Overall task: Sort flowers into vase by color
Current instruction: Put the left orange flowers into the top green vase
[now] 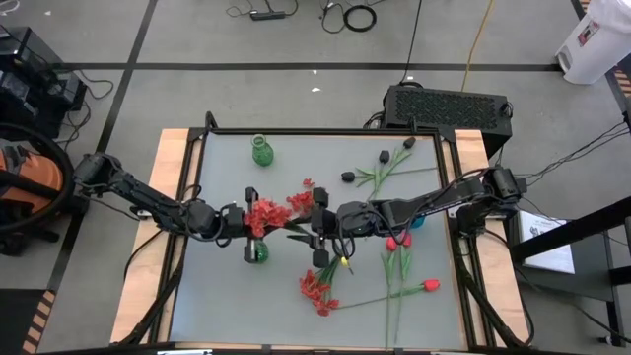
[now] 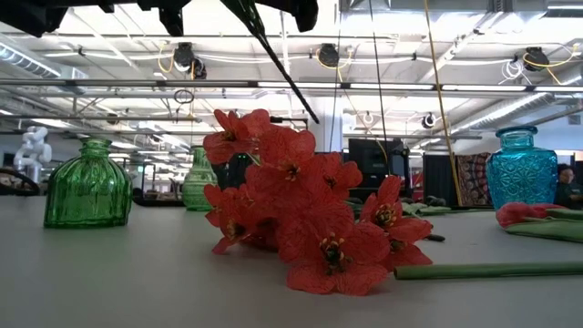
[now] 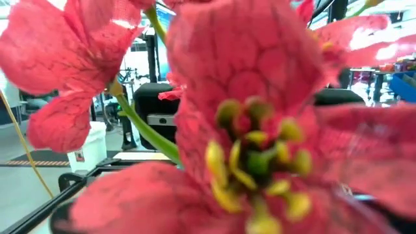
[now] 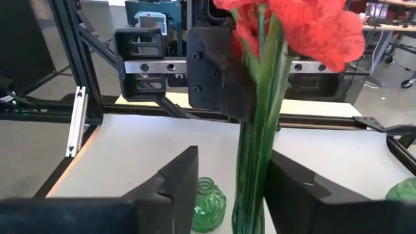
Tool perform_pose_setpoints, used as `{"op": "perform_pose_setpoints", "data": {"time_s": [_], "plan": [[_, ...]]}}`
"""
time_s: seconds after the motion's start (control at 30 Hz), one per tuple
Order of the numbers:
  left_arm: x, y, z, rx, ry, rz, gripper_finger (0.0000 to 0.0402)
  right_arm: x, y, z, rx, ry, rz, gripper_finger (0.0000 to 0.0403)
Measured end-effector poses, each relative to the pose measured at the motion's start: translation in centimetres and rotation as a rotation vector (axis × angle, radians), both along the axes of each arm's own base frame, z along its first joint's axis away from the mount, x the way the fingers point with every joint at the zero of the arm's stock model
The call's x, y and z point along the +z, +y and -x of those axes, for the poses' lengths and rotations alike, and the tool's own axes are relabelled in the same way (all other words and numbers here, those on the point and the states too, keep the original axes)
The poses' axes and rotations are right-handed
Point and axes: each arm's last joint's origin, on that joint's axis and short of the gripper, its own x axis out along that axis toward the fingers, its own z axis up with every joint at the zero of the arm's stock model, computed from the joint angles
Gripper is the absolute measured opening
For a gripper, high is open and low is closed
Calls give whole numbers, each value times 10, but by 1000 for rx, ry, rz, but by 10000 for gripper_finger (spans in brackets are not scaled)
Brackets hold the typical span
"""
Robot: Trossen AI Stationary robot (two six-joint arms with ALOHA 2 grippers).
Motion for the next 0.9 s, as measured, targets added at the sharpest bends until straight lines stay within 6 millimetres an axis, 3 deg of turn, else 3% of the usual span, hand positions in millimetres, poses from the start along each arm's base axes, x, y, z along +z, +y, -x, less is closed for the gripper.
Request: {"op": "perform_pose_setpoints", "data": {"time_s": [0.17, 0.3, 0.63, 0.9], "plan": [[3, 2, 4, 28, 8, 0, 15, -4, -5, 1, -173, 35, 66, 160], [3, 8, 9, 157, 68, -40, 15, -5, -7, 3, -267, 52, 106, 161], [15, 20, 25, 420, 93, -121, 15, -6, 5, 7, -241, 65, 110, 161], [27, 38, 39, 731, 145, -199, 15, -12, 26, 14, -191, 125, 84, 160]]}}
